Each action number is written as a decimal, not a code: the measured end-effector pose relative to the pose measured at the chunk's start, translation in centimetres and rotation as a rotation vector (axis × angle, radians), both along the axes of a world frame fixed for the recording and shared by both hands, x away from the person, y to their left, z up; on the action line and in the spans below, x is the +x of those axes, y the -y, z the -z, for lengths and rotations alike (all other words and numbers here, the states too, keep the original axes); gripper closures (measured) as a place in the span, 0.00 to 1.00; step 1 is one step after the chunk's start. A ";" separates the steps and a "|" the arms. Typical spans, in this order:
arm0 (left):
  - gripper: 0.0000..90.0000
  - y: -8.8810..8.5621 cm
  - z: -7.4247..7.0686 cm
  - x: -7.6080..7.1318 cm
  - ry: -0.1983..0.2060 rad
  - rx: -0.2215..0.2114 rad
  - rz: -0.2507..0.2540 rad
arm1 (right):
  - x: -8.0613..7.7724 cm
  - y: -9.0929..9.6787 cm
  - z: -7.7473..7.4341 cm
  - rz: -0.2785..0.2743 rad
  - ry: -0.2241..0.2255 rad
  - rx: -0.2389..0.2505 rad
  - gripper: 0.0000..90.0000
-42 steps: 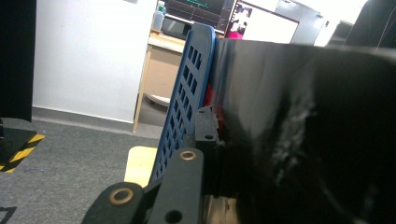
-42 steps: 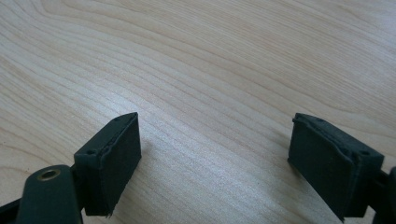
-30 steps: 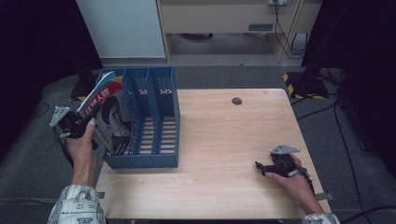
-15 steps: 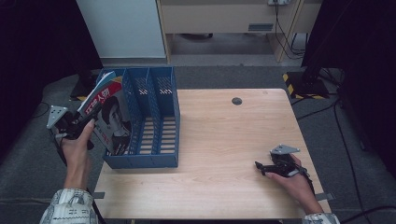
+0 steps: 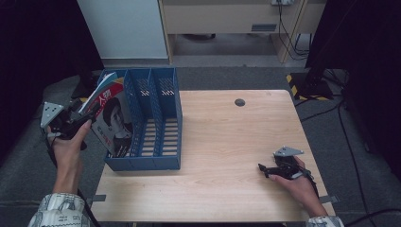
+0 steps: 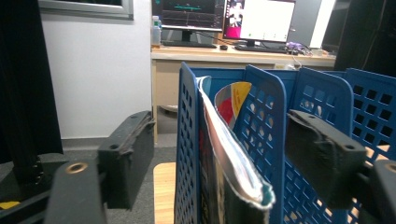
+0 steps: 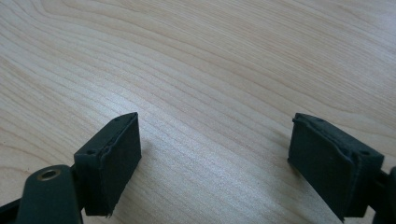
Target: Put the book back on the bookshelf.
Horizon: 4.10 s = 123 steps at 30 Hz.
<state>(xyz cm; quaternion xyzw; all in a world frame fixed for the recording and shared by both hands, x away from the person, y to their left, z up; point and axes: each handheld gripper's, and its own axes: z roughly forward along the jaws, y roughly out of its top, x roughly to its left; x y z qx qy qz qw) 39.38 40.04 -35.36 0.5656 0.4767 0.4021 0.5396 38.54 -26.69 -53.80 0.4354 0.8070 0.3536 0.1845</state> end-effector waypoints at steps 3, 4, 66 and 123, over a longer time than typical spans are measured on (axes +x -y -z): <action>0.22 0.1 -0.3 -0.1 -0.006 0.020 0.009 | 0.0 0.0 0.0 0.000 0.000 0.000 0.19; 0.21 0.1 -0.3 -0.1 -0.007 0.026 0.011 | 0.0 0.0 0.0 -0.001 0.002 -0.001 0.19; 0.05 13.8 0.3 1.9 -0.172 0.209 0.353 | 0.0 0.0 0.0 -0.002 0.002 -0.002 0.19; 0.03 28.3 5.4 0.8 -0.290 0.220 0.602 | 0.0 0.0 0.0 -0.003 0.000 -0.001 0.18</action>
